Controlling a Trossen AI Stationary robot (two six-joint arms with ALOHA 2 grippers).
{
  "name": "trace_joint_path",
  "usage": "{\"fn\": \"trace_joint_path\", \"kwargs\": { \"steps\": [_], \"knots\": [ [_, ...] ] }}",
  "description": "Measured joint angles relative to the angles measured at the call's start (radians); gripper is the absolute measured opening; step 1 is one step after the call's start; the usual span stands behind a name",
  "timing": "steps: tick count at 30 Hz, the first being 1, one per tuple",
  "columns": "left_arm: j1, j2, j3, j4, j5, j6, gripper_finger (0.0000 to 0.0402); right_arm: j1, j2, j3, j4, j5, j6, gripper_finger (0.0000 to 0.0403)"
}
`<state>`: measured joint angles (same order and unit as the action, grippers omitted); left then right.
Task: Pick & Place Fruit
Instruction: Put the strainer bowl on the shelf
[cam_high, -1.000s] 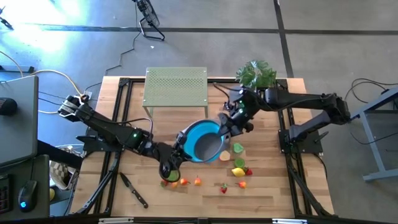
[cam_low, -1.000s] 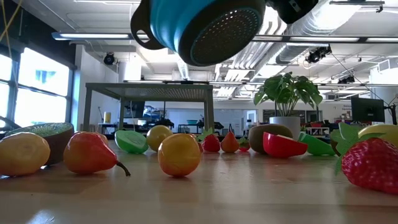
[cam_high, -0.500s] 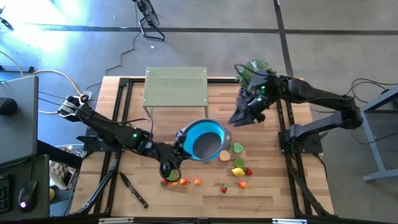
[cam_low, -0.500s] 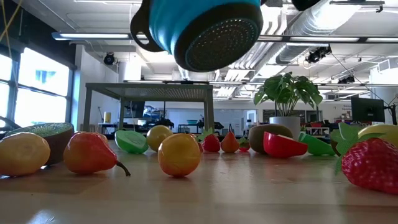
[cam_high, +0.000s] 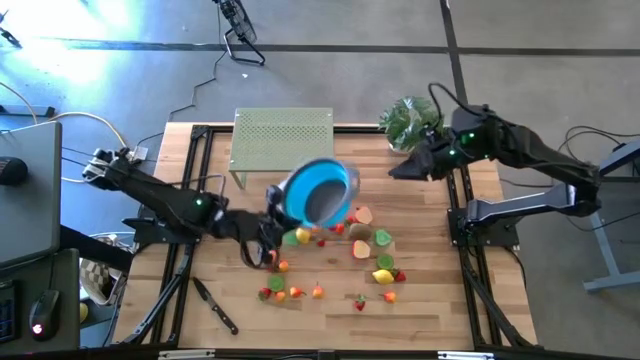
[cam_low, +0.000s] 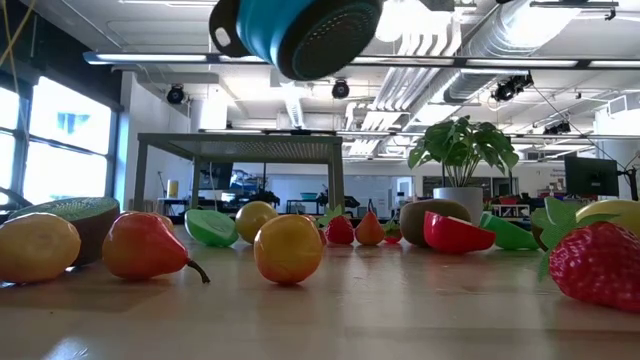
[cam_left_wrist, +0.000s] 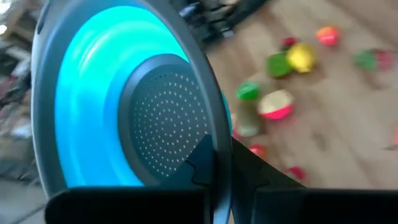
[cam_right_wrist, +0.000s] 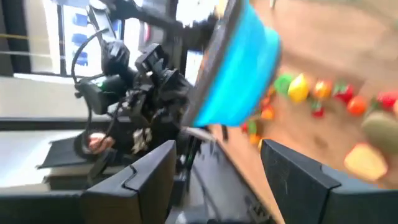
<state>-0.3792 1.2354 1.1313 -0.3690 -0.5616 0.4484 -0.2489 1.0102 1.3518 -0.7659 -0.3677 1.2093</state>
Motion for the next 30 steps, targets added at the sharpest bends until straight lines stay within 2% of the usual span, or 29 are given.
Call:
{"fn": "trace_joint_path", "kwargs": {
  "steps": [3, 9, 17, 30],
  "knots": [
    [0.035, -0.044, 0.001, -0.019, -0.039, -0.001, 0.0011, 0.0, -0.02, 0.0, 0.009, 0.067, -0.057, 0.0228],
    [0.128, -0.102, 0.002, -0.048, -0.054, -0.01, 0.0011, 0.0, -0.035, 0.0, 0.04, 0.174, -0.184, 0.0228],
    [0.295, -0.106, 0.001, -0.113, -0.062, -0.012, 0.0011, 0.0, -0.035, 0.0, 0.119, 0.277, -0.331, 0.0228],
    [0.546, -0.106, 0.001, -0.183, -0.061, -0.008, 0.0011, 0.0, -0.024, 0.0, 0.124, 0.436, -0.507, 0.0228]
  ]
}}
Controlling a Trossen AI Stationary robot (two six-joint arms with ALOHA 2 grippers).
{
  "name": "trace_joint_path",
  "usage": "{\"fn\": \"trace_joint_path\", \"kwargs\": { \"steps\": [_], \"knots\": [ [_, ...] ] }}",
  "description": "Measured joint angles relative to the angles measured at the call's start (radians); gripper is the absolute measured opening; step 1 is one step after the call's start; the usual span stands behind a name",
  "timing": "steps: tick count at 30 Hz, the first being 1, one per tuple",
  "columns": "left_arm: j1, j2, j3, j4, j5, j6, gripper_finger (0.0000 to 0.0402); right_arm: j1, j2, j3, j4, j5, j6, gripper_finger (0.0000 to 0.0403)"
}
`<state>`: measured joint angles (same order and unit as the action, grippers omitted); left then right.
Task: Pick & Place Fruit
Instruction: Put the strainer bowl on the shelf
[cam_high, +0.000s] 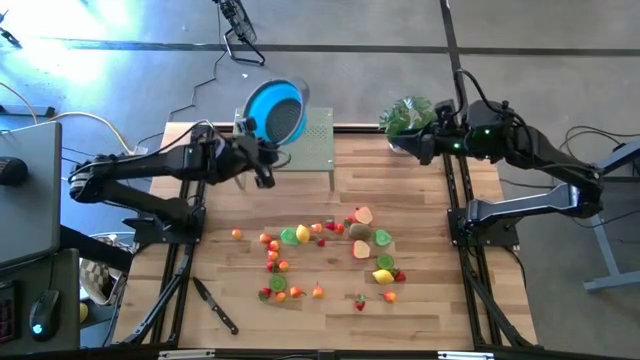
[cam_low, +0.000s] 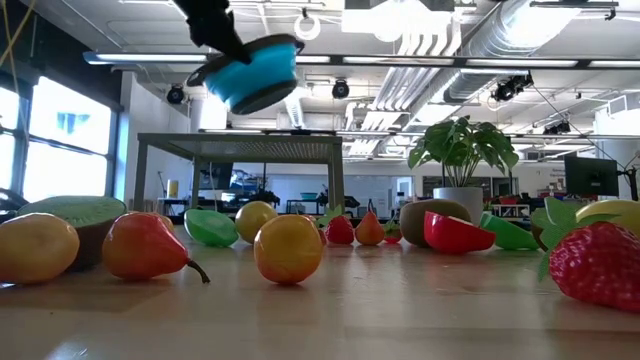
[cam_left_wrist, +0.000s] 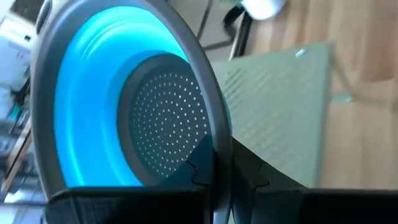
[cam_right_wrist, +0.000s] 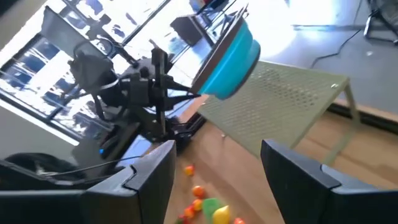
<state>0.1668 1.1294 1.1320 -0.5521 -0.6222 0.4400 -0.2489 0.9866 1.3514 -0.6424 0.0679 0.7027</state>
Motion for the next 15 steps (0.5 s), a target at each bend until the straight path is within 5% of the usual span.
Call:
{"fn": "trace_joint_path", "kwargs": {
  "steps": [15],
  "knots": [
    [0.203, 0.0, 0.0, -0.177, 0.069, -0.045, 0.0011, 0.0, 0.082, 0.0, 0.001, 0.068, -0.086, 0.0228]
  ]
}}
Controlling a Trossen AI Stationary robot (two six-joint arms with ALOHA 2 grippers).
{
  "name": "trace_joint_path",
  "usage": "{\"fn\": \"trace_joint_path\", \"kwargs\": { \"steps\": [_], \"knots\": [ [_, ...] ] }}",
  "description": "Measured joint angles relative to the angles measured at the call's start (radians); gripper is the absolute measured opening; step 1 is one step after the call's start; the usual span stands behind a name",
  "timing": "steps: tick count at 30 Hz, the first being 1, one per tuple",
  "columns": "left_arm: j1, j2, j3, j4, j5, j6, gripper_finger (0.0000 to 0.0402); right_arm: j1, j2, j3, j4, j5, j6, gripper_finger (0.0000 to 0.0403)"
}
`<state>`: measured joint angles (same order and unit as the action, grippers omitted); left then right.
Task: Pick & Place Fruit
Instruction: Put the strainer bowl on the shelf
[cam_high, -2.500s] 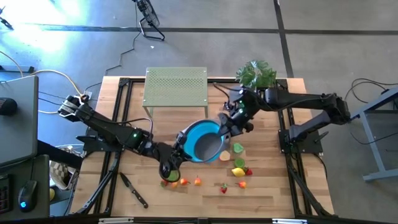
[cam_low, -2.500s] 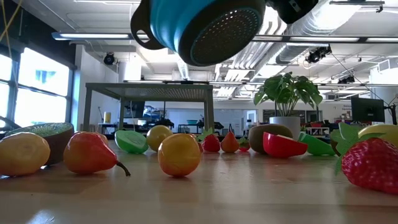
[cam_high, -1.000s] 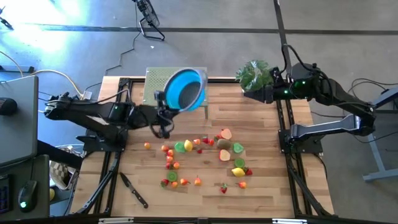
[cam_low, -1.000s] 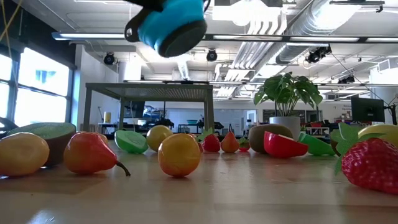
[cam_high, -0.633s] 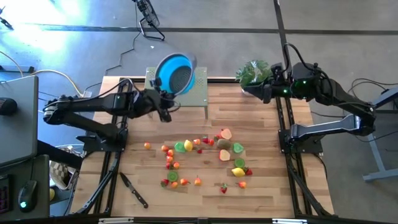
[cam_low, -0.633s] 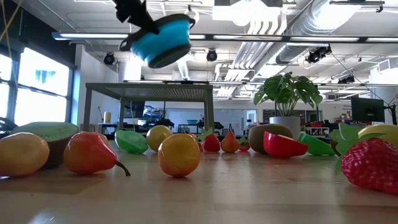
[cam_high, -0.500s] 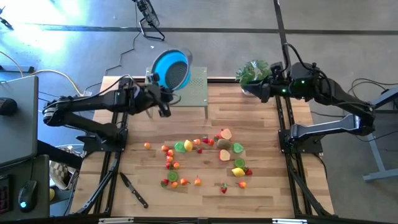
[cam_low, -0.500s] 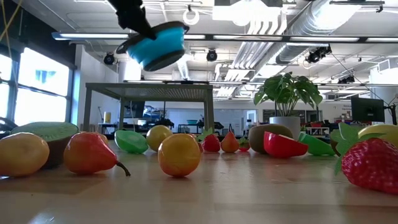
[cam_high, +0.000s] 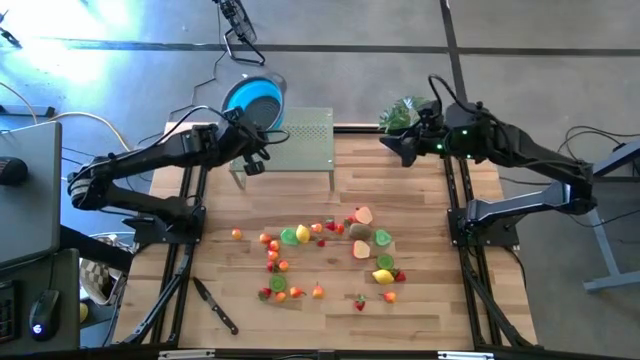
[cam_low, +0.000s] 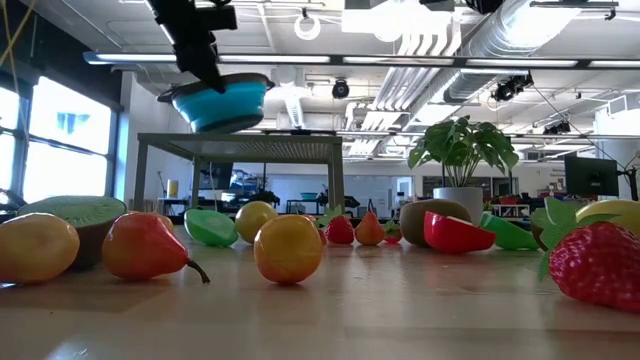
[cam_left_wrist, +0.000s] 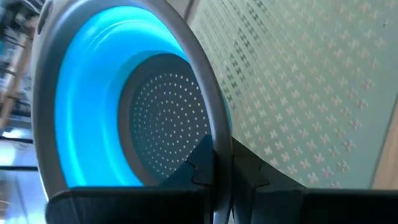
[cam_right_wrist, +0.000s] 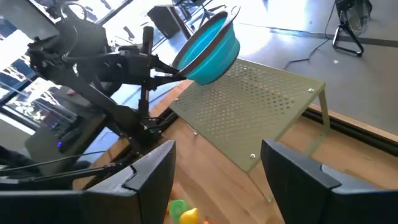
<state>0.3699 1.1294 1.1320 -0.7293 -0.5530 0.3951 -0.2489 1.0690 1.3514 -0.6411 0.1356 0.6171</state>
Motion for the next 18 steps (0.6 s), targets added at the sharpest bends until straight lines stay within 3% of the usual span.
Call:
{"fn": "trace_joint_path", "kwargs": {
  "steps": [5, 12, 18],
  "knots": [
    [0.039, 0.013, 0.023, -0.077, 0.041, -0.008, 0.0011, -0.006, 0.032, 0.0, 0.003, 0.005, -0.013, 0.0228],
    [0.065, 0.153, 0.241, -0.318, 0.065, -0.018, 0.0011, -0.009, 0.053, 0.0, 0.002, 0.012, -0.013, 0.0228],
    [0.062, 0.246, 0.334, -0.341, 0.058, -0.052, 0.0011, -0.009, 0.052, 0.0, 0.002, 0.041, -0.012, 0.0228]
  ]
}}
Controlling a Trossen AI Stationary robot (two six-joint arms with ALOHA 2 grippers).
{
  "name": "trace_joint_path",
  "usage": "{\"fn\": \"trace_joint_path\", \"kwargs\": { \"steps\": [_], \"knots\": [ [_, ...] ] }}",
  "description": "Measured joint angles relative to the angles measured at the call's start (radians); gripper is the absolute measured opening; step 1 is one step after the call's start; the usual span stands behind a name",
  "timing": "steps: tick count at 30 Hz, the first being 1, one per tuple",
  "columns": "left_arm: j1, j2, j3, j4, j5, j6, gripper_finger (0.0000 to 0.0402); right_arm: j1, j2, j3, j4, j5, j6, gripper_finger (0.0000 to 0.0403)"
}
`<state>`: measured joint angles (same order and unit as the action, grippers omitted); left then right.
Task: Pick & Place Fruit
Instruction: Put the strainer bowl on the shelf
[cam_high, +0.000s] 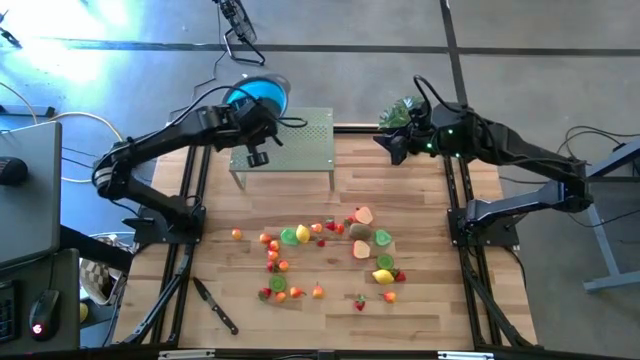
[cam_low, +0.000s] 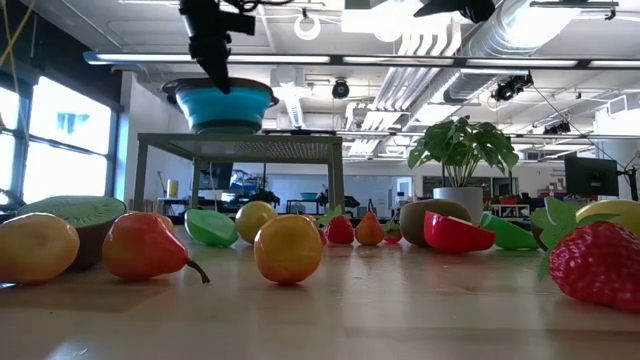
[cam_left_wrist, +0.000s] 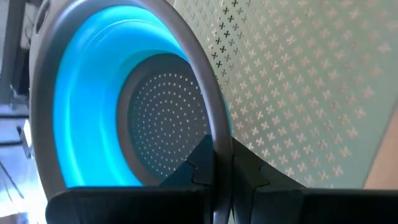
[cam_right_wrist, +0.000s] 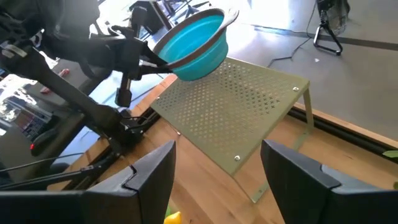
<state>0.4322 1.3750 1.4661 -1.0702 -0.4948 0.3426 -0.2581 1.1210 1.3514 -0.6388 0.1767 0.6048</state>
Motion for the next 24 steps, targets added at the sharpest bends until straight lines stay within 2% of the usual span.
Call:
{"fn": "trace_joint_path", "kwargs": {
  "steps": [4, 20, 24],
  "knots": [
    [0.0, 0.032, -0.003, -0.01, -0.047, -0.082, 0.0011, 0.0, 0.0, 0.0, 0.0, 0.007, 0.0, 0.0228],
    [0.0, 0.066, -0.008, -0.013, -0.082, -0.252, 0.0011, 0.0, 0.0, 0.0, 0.0, 0.008, 0.004, 0.0228],
    [-0.001, 0.066, -0.008, -0.002, -0.153, -0.343, 0.0011, 0.0, 0.0, 0.0, 0.0, 0.043, 0.014, 0.0228]
  ]
}}
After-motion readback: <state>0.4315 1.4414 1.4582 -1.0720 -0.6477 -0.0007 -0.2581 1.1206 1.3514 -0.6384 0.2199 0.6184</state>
